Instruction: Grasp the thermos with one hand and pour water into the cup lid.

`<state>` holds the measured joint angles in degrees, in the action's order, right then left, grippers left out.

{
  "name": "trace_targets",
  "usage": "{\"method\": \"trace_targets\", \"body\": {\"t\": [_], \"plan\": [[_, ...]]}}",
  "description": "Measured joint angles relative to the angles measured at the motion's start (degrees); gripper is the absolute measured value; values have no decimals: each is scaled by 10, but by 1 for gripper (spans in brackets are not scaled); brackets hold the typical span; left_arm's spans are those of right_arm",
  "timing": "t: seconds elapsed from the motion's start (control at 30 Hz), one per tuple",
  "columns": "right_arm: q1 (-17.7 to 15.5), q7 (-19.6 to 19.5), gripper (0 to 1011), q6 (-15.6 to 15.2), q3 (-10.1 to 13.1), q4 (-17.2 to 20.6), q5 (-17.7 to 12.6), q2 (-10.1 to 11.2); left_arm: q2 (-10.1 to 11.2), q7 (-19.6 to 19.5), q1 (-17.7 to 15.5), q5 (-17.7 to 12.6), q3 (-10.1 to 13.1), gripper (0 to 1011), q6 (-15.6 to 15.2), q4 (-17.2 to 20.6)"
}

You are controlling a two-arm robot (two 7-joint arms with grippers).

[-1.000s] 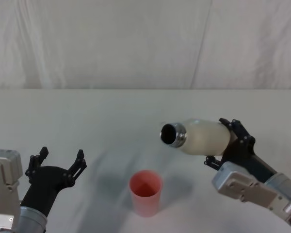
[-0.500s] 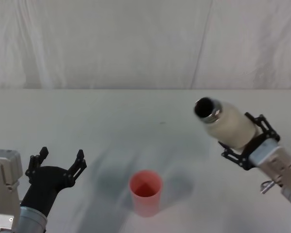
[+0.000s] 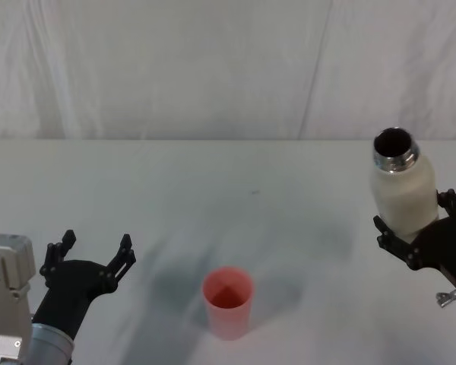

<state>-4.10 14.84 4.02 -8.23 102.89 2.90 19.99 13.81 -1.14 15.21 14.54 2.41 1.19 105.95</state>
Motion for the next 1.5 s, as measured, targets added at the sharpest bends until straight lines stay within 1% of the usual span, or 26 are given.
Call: {"method": "trace_targets", "body": {"t": [0.13,0.23,0.37,0.6,0.9,1.03,1.1,1.23,1.33,1.5], "plan": [[-4,5,950,-3,4,0,-22,-4,0,0,0,0,0,1001,0,0],[-7,9,950,-5,6,-4,-44,-10,0,0,0,0,0,1001,0,0],[-12,12,950,-6,8,-5,-61,-13,0,0,0,0,0,1001,0,0],[-22,19,950,-7,18,-7,-113,-18,0,0,0,0,0,1001,0,0],[-21,25,950,-8,19,-14,-151,-19,0,0,0,0,0,1001,0,0],[-17,23,950,-17,17,-17,-157,-18,0,0,0,0,0,1001,0,0],[-12,19,950,-29,12,-21,-158,-16,0,0,0,0,0,1001,0,0],[-2,17,950,-40,4,-29,-157,-15,0,0,0,0,0,1001,0,0],[18,20,950,-48,-5,-50,-159,-15,0,0,0,0,0,1001,0,0],[49,34,950,-55,-15,-85,-177,-19,0,0,0,0,0,1001,0,0]]}}
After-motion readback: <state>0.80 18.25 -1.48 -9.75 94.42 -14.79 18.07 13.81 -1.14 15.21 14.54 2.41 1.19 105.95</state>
